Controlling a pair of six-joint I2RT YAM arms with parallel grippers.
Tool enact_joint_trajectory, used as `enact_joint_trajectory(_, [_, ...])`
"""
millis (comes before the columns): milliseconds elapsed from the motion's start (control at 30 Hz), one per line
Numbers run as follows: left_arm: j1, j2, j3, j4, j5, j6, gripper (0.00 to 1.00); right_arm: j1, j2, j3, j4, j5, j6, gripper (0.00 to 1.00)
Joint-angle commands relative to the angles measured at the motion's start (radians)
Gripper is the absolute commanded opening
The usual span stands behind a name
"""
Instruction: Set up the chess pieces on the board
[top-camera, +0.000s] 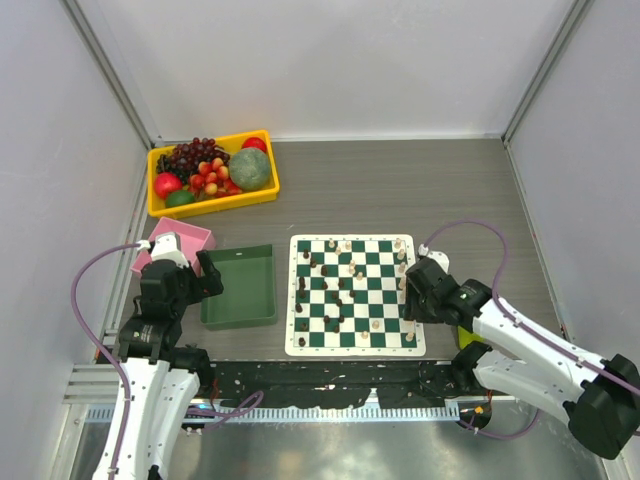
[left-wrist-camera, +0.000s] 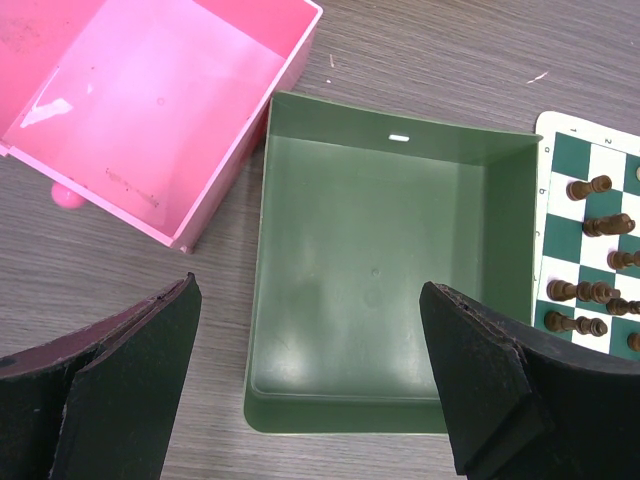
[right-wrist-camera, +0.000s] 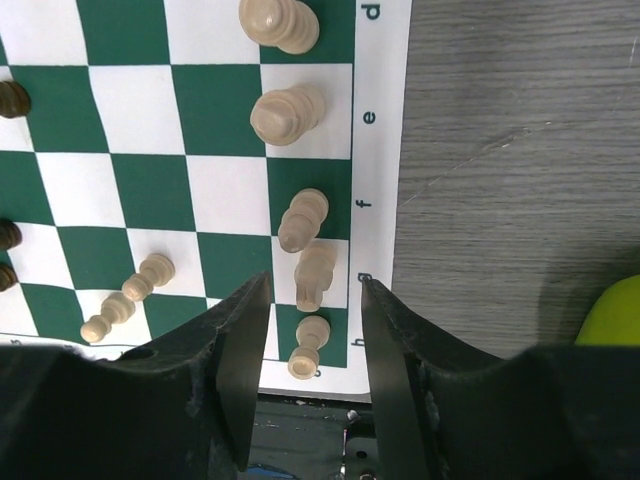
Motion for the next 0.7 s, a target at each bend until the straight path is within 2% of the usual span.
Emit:
enact_joint_trajectory(0, [0.001, 0.003, 0.008, 0.04, 0.012, -0.007, 0.99, 0.016, 0.039, 0.037, 0.004, 0.01, 0.016, 0.45])
enact_joint_trajectory(100, [0.003, 0.003, 0.008, 0.038, 0.009, -0.007, 0.99, 0.017, 0.054, 0.039, 0.009, 0.014, 0.011, 0.41])
enact_joint_trajectory(367, [0.003, 0.009, 0.01, 0.038, 0.011, -0.007, 0.99, 0.017, 0.065, 0.031, 0.021, 0.004, 0.005, 0.21])
enact_joint_trajectory(667, [0.003, 0.009, 0.011, 0.04, 0.009, -0.007, 0.99, 0.028, 0.04, 0.034, 0.0, -0.015, 0.007, 0.15])
